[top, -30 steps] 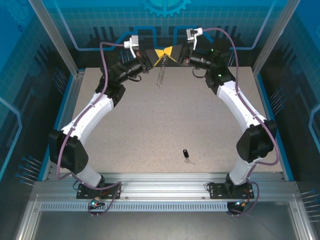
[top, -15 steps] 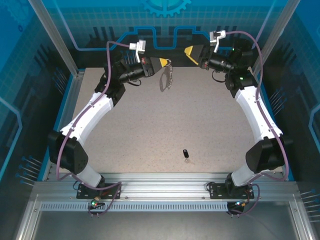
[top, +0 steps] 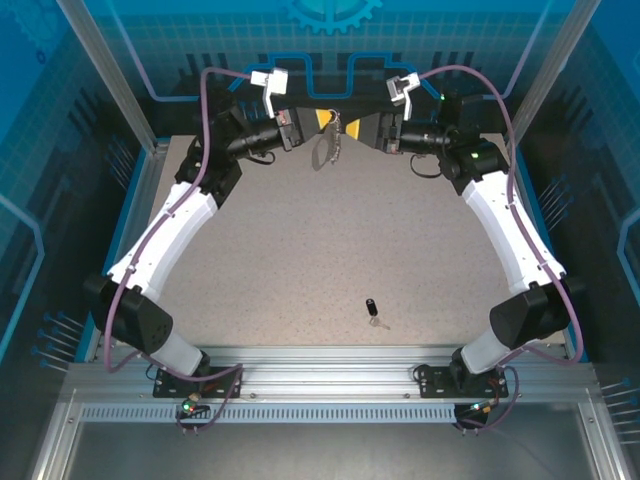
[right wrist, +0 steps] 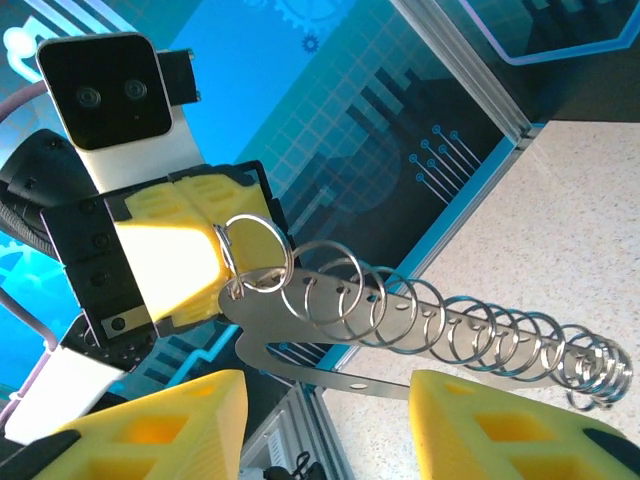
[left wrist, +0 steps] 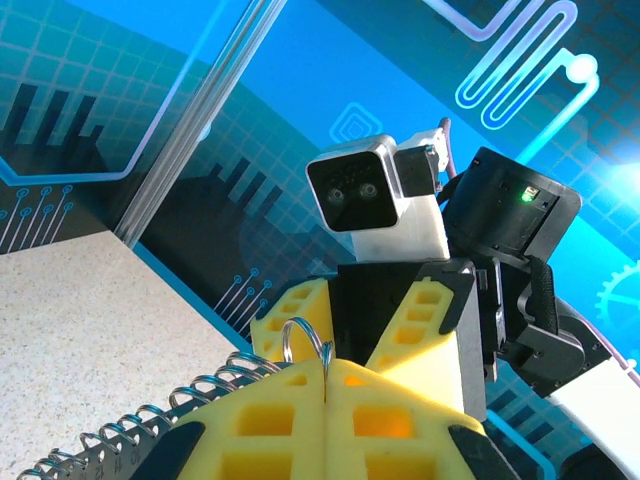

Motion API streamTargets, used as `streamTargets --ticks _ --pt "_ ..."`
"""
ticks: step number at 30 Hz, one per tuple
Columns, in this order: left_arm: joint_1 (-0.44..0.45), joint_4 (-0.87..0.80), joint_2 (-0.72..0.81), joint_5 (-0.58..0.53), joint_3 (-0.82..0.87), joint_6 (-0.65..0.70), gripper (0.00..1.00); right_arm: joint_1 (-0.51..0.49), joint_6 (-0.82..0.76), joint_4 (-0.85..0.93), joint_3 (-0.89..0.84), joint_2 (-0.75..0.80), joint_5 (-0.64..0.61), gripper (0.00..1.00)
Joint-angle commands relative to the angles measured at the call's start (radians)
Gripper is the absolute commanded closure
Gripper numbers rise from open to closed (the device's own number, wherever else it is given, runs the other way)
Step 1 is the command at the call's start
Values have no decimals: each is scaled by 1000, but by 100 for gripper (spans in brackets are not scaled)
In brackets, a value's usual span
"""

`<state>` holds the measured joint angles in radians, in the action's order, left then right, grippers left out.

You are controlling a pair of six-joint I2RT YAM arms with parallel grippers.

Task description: Put the keys on the keyring

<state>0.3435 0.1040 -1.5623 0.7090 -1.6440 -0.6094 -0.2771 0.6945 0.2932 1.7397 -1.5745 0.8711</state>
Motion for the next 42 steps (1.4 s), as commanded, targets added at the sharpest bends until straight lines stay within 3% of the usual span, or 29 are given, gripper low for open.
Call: streamTargets --ticks 1,15,34,37,42 --pt "5 -50 3 31 -65 67 100 -6 -20 10 25 39 11 54" --pt "5 -69 14 40 -44 79 100 -40 102 -126 58 6 3 59" --pt "5 -52 21 68 -29 70 100 -86 115 -126 108 -41 -35 64" --pt "5 -54 22 75 -28 71 100 -91 115 -126 111 -44 -40 67" --pt "5 -61 24 84 -27 75 100 -99 113 -120 116 -47 -46 82"
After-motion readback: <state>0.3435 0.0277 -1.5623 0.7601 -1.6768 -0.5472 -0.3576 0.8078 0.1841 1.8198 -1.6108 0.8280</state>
